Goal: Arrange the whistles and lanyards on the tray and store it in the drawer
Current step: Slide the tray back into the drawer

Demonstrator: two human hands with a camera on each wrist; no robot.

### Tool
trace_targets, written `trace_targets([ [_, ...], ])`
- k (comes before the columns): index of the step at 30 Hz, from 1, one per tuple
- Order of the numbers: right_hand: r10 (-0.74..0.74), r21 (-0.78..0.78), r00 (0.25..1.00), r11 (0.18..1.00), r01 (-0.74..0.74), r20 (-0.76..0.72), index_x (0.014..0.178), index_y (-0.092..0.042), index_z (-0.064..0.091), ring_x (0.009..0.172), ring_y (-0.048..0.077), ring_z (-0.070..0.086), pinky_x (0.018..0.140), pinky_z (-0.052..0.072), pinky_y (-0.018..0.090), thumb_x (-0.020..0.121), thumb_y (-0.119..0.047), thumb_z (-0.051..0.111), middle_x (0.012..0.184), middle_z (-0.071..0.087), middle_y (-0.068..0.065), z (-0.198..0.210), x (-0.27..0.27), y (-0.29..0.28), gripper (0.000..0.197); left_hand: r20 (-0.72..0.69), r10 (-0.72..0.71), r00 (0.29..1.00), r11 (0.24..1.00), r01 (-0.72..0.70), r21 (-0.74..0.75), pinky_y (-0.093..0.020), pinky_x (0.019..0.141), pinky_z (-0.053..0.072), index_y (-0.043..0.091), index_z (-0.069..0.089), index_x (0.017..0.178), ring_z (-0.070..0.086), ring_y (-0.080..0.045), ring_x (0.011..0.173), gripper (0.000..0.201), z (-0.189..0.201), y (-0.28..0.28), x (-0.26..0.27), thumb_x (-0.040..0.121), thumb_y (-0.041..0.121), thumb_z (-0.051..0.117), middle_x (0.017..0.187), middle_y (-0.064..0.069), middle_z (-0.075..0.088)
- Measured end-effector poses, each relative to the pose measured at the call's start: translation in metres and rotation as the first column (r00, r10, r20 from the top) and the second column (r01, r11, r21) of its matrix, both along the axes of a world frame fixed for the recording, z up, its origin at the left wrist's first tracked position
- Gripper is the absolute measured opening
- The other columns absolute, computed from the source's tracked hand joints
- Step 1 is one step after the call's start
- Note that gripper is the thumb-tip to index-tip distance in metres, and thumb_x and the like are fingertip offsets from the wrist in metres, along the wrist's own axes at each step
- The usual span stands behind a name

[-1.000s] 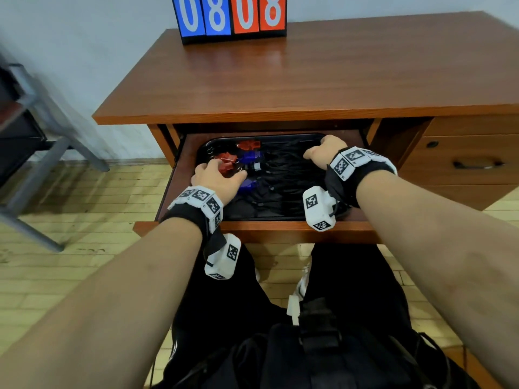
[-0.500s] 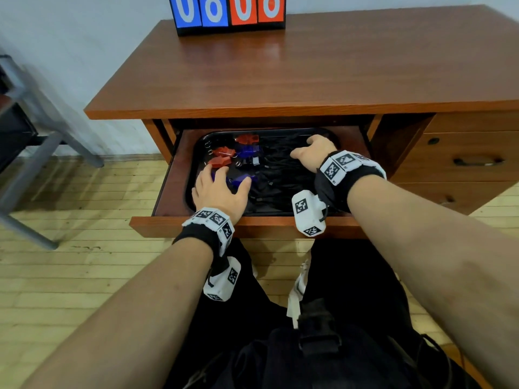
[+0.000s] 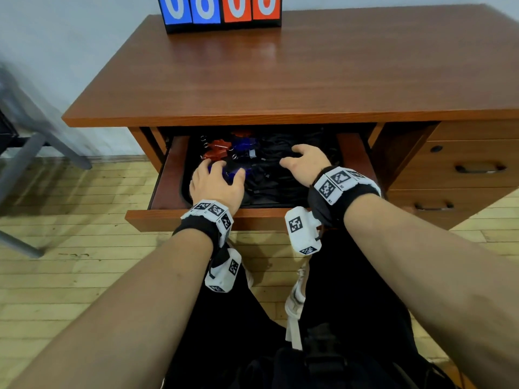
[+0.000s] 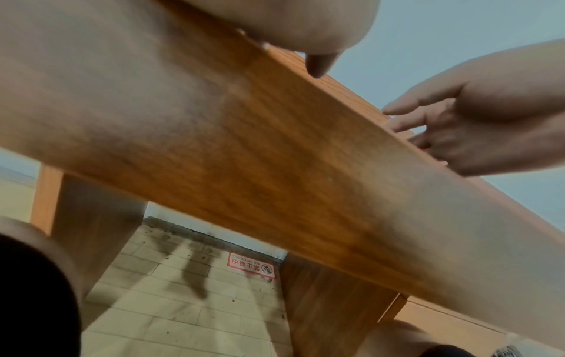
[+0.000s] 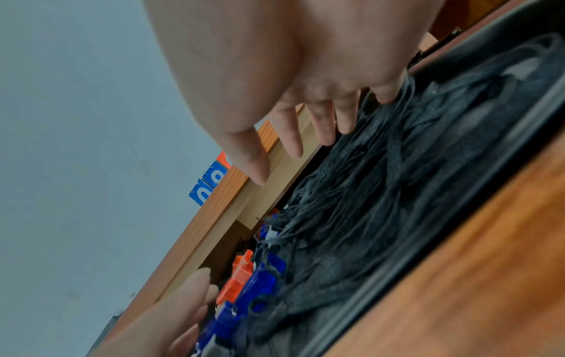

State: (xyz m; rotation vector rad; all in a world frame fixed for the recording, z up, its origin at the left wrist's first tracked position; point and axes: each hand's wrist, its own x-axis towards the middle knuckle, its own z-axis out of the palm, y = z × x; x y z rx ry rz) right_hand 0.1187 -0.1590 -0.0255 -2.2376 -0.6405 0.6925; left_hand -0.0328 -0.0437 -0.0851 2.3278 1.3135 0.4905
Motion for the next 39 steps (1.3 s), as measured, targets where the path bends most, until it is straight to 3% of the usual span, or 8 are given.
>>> trace_targets([
  [3,0.042,-0.005,0.999,0.999,-0.042,0.008,0.145,-0.019,0.039,0.120,0.025,0.055,0.092,0.042,0.029,0.091,-0.035,0.057,0.142,0.048,0.007,-0.004,-0.002,0.006,0.059,0.016,0.001,1.000,1.000,0.000,-0.005,-0.046,0.114,0.025,0.020,0.050,0.134,0.026,-0.024,0.141,0.057,-0.001,0.009,0.008,0.090,0.056,0.045,0.152,-0.004,0.032],
  [6,0.093,-0.023,0.991,0.996,-0.091,0.095,0.143,-0.021,0.042,0.134,0.025,0.042,0.111,0.035,0.035,0.086,-0.044,0.059,0.152,0.035,0.003,-0.012,-0.004,0.014,0.064,0.037,0.004,0.999,1.000,-0.004,-0.003,-0.045,0.114,0.026,0.020,0.051,0.133,0.027,-0.023,0.141,0.056,-0.001,0.015,0.014,0.090,0.055,0.046,0.151,-0.004,0.033],
  [8,0.130,-0.030,0.982,0.991,-0.127,0.139,0.142,-0.021,0.043,0.139,0.024,0.034,0.116,0.027,0.041,0.083,-0.048,0.061,0.153,0.032,0.002,-0.017,-0.005,0.020,0.067,0.046,0.011,0.999,1.000,-0.011,-0.005,-0.045,0.113,0.027,0.020,0.052,0.132,0.027,-0.023,0.140,0.056,-0.001,0.019,0.019,0.090,0.055,0.047,0.150,-0.003,0.034],
  [13,0.211,-0.079,0.960,0.977,-0.199,0.185,0.146,-0.023,0.036,0.145,0.020,0.021,0.120,0.015,0.047,0.081,-0.056,0.061,0.157,0.023,0.001,-0.023,-0.004,0.022,0.077,0.070,0.024,0.997,1.000,-0.023,-0.010,-0.046,0.110,0.031,0.019,0.053,0.132,0.031,-0.024,0.138,0.055,-0.001,0.033,0.032,0.089,0.054,0.048,0.146,-0.003,0.039],
  [17,0.321,-0.208,0.907,0.940,-0.271,0.271,0.149,-0.027,0.028,0.148,0.021,0.006,0.118,0.000,0.051,0.074,-0.062,0.065,0.159,0.015,0.000,-0.027,-0.002,0.018,0.091,0.095,0.014,0.995,1.000,-0.015,0.014,-0.046,0.110,0.032,0.018,0.055,0.129,0.034,-0.025,0.136,0.053,-0.002,0.041,0.041,0.089,0.052,0.049,0.144,-0.004,0.042],
  [26,0.430,-0.282,0.842,0.894,-0.348,0.326,0.152,-0.030,0.011,0.148,0.021,-0.010,0.118,-0.007,0.050,0.062,-0.069,0.068,0.161,-0.003,-0.002,-0.041,-0.001,0.012,0.114,0.232,-0.021,0.973,1.000,0.021,0.000,-0.039,0.111,0.030,0.015,0.053,0.131,0.030,-0.025,0.136,0.049,0.001,0.043,0.036,0.091,0.042,0.055,0.143,-0.007,0.040],
  [33,0.319,-0.262,0.837,0.940,-0.219,0.445,0.152,-0.025,0.005,0.148,0.022,-0.007,0.120,-0.004,0.050,0.064,-0.066,0.070,0.160,-0.002,0.000,-0.043,-0.006,0.014,0.117,0.229,-0.055,0.972,0.998,0.057,-0.005,-0.041,0.110,0.030,0.014,0.044,0.139,0.028,-0.027,0.138,0.055,0.011,0.034,0.033,0.092,0.043,0.051,0.147,-0.008,0.034],
  [39,0.308,-0.275,0.728,0.946,-0.169,0.613,0.152,-0.022,-0.005,0.147,0.028,-0.014,0.117,-0.005,0.053,0.071,-0.056,0.072,0.159,-0.015,0.006,-0.032,-0.008,0.027,0.117,0.034,-0.082,0.996,0.973,0.072,0.221,-0.045,0.111,0.027,0.018,0.033,0.146,0.022,-0.029,0.140,0.070,0.027,0.038,0.017,0.086,0.041,0.058,0.151,-0.008,0.026],
])
